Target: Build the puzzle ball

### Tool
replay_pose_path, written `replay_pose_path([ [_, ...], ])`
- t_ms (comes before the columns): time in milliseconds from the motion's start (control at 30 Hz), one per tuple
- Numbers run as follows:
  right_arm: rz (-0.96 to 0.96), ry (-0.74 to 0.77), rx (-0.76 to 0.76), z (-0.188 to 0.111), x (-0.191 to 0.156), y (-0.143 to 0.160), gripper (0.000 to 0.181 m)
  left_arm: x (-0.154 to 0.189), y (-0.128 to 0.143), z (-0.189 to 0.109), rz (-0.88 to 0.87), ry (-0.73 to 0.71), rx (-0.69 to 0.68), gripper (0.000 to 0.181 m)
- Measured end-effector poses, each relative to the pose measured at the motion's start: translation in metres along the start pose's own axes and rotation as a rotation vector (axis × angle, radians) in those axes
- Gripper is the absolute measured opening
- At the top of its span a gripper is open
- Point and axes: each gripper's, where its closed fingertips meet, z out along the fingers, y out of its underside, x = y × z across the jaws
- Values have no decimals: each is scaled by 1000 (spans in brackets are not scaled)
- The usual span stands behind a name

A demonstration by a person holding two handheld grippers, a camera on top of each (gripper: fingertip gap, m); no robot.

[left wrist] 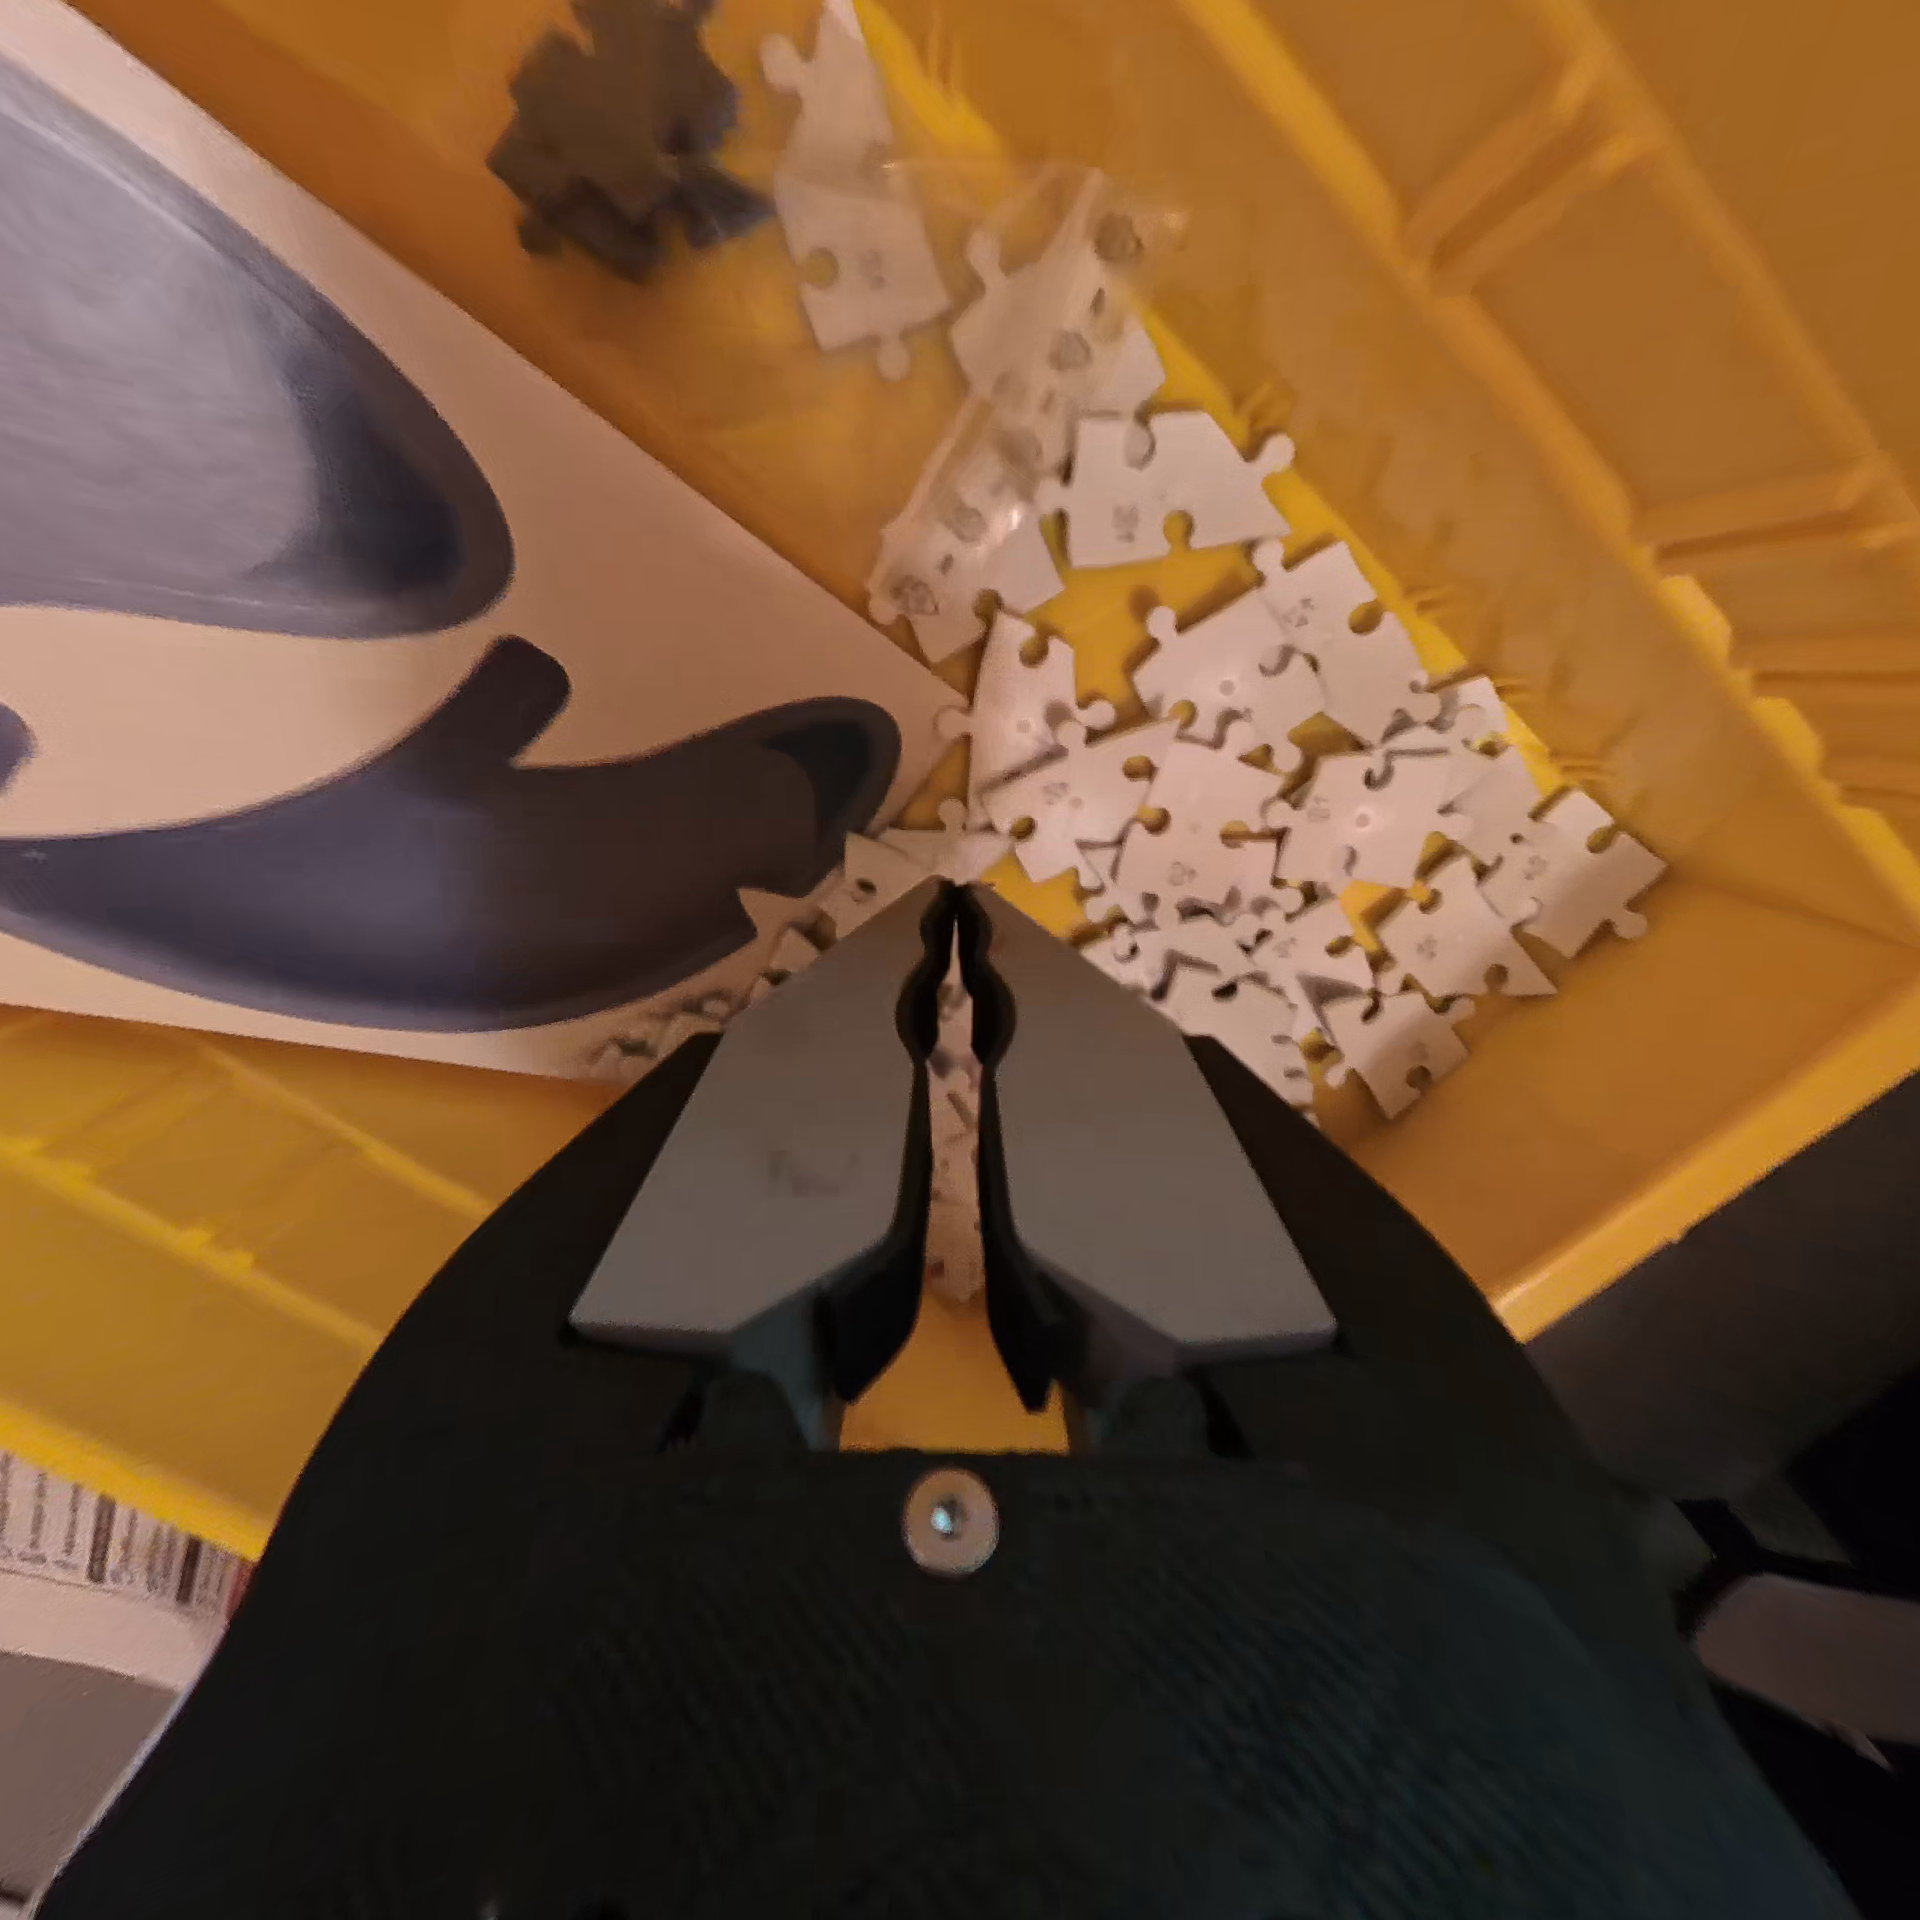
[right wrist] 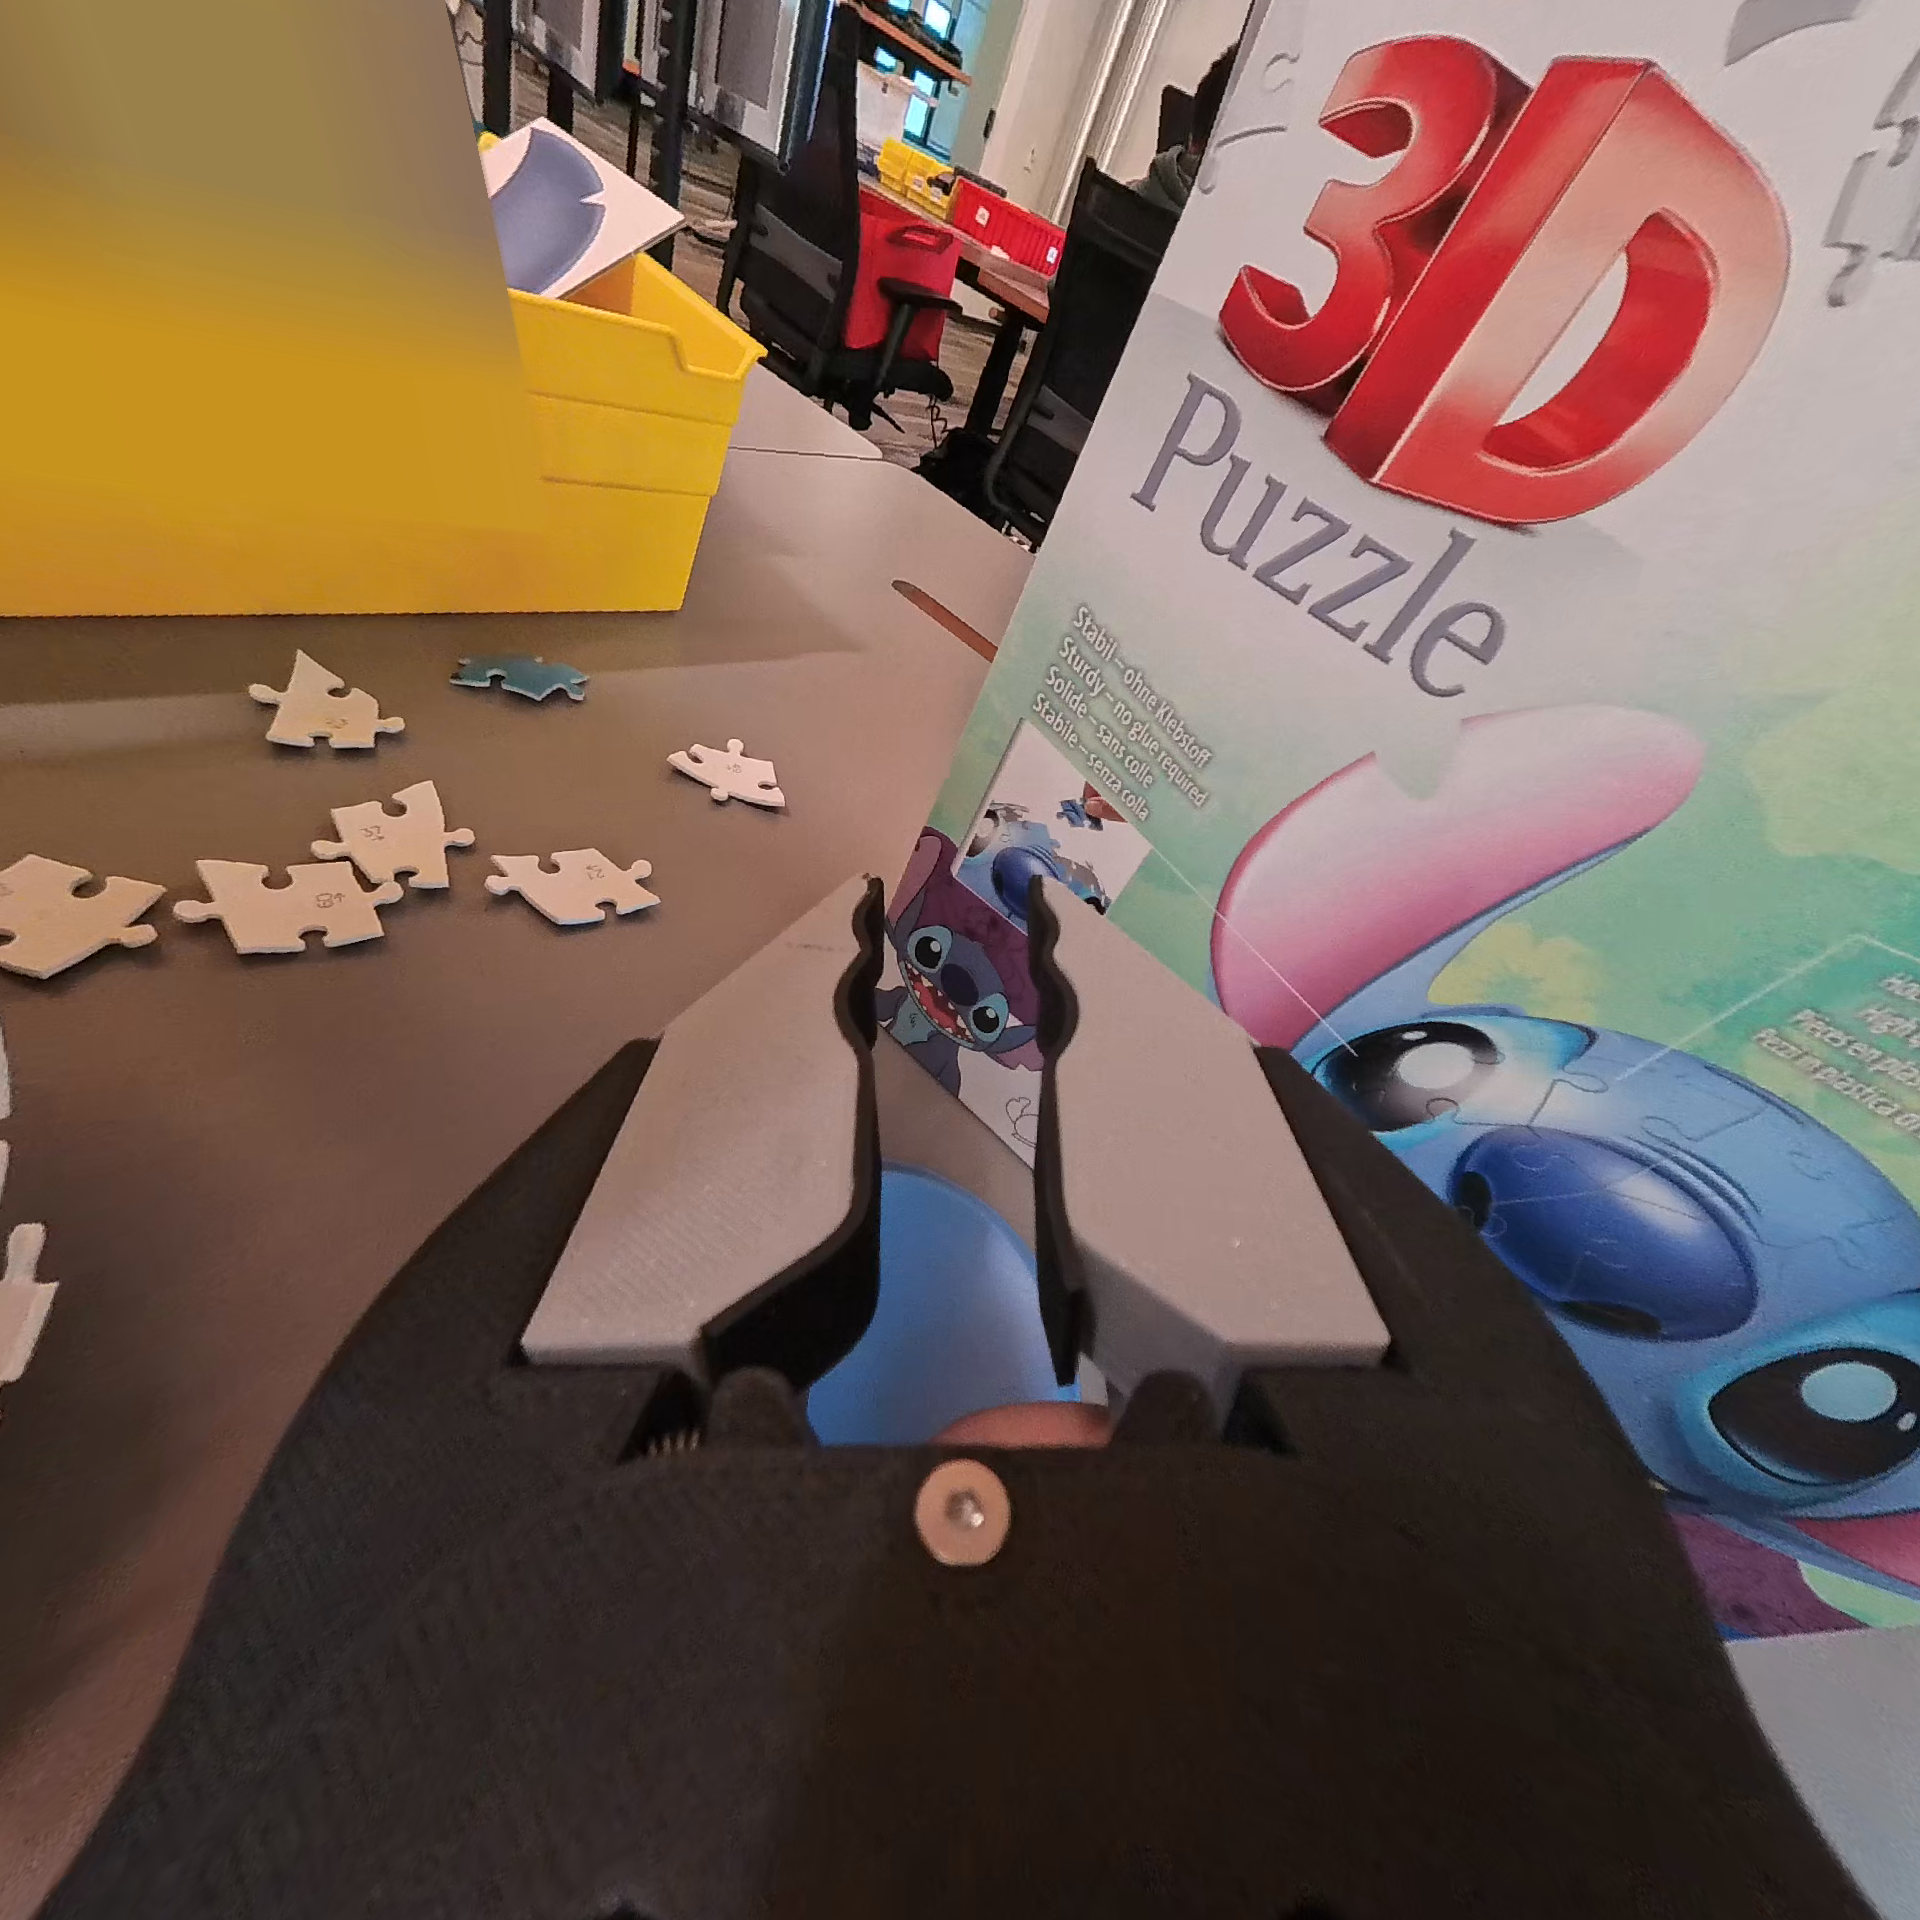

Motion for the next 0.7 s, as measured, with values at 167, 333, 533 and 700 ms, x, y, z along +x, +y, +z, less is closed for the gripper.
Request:
replay_pose_path([
  [167,0,3,1,-1,1,0,23,14,-25,8,98,-9,80,0],
  [333,4,0,1,-1,1,0,23,30,1,15,93,99,-49,0],
  [533,4,0,3,-1,1,0,23,7,4,-6,31,-10,40,0],
  [700,1,1,1,-1,1,0,23,-4,21,-2,-40,-6,-21,0],
])
